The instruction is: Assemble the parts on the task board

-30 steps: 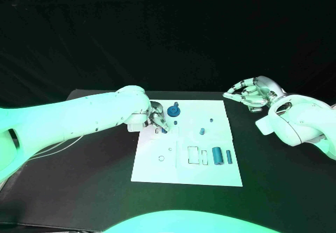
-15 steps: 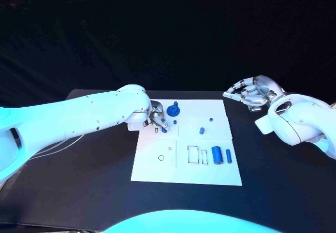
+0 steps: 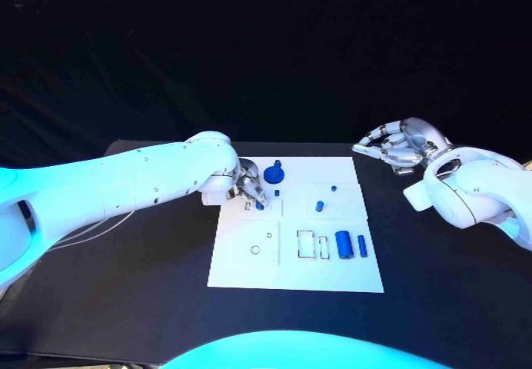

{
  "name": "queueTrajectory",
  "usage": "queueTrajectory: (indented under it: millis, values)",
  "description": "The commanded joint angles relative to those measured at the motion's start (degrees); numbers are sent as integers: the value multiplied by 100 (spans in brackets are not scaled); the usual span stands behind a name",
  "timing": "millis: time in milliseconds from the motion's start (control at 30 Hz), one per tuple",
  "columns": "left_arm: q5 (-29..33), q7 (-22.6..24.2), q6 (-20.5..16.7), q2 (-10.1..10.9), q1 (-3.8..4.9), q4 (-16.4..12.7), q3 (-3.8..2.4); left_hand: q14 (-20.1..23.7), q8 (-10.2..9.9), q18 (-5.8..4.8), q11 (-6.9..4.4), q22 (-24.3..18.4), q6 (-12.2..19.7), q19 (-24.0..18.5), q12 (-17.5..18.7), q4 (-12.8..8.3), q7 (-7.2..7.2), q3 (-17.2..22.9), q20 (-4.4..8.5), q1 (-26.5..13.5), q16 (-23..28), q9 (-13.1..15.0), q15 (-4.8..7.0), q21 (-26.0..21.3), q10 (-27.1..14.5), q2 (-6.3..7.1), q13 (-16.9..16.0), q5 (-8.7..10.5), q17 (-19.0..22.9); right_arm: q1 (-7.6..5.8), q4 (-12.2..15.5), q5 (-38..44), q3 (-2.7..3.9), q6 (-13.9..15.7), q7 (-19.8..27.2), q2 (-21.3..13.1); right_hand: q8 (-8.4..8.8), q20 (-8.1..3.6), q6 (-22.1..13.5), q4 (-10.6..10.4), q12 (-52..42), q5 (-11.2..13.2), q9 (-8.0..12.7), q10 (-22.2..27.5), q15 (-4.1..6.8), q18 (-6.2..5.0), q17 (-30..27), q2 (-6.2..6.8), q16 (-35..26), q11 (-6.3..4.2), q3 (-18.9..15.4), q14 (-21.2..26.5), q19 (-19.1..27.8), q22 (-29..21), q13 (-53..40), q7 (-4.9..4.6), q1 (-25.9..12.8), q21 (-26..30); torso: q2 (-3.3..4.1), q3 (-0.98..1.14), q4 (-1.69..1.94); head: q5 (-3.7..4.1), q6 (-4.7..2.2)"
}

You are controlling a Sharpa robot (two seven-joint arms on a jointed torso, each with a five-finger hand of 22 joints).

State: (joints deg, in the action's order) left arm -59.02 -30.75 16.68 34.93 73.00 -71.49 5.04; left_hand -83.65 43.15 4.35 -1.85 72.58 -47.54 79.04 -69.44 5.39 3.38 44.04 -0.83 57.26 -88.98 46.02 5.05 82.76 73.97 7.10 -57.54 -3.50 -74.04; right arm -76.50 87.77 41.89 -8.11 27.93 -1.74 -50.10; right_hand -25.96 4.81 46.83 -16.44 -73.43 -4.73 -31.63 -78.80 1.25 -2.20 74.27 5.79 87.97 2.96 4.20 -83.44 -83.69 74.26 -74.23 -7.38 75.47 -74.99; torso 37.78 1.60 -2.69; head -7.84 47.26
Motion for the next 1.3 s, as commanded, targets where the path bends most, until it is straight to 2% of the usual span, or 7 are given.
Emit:
queueTrajectory:
  millis: [33, 300, 767, 1300]
  values:
    - [21, 1, 54, -29, -29, -16, 19, -635, 462, -98, -152, 121, -856, 139, -74, 11, -329, 448, 3, -48, -102, 267, 73, 98, 456, -304, -106, -141, -1596, 2, 5, 11, 1, -14, 11, -4, -138, -29, -56, 1, 36, 53, -79, 34, 23, -116, 1088, -99, -95, -37, -258, -530, -20, 674, -313, 23, -67, 48, 0, -2, 0, 2, -1]
    - [22, 1, 57, -45, -29, 1, 19, -635, 438, -98, -158, 122, -895, 141, -70, 53, -336, 417, 9, -111, -102, 266, 78, 97, 474, -387, -114, -121, -1596, 2, 5, 11, 1, -15, 14, -4, -138, -29, -56, 1, 36, 53, -79, 34, 23, -116, 1088, -99, -95, -37, -258, -530, -20, 674, -313, 23, -67, 48, 5, -2, 4, 9, -8]
    - [17, 3, 86, -95, -29, 53, 20, -635, 387, -103, -163, 145, -962, 156, -60, 159, -344, 203, 16, -303, -102, 277, 82, 102, 507, -409, -135, -88, -1596, 2, 6, 11, 1, -16, 19, -4, -138, -29, -56, 1, 36, 53, -79, 34, 23, -116, 1088, -99, -95, -37, -258, -530, -20, 674, -313, 23, -67, 48, 3, -1, -1, 31, 9]
    - [0, 5, 142, -110, -29, 82, 28, -635, 327, -106, -167, 163, -1000, 165, -42, 276, -352, -153, 21, -482, -102, 306, 86, 102, 526, -286, -154, -85, -1596, 2, 12, 11, 0, -7, 27, -12, -148, -29, -65, -2, 39, 53, -92, 35, 24, -119, 1084, -105, -99, -37, -277, -529, -18, 669, -311, 23, -72, 62, 4, 2, -1, 50, 28]
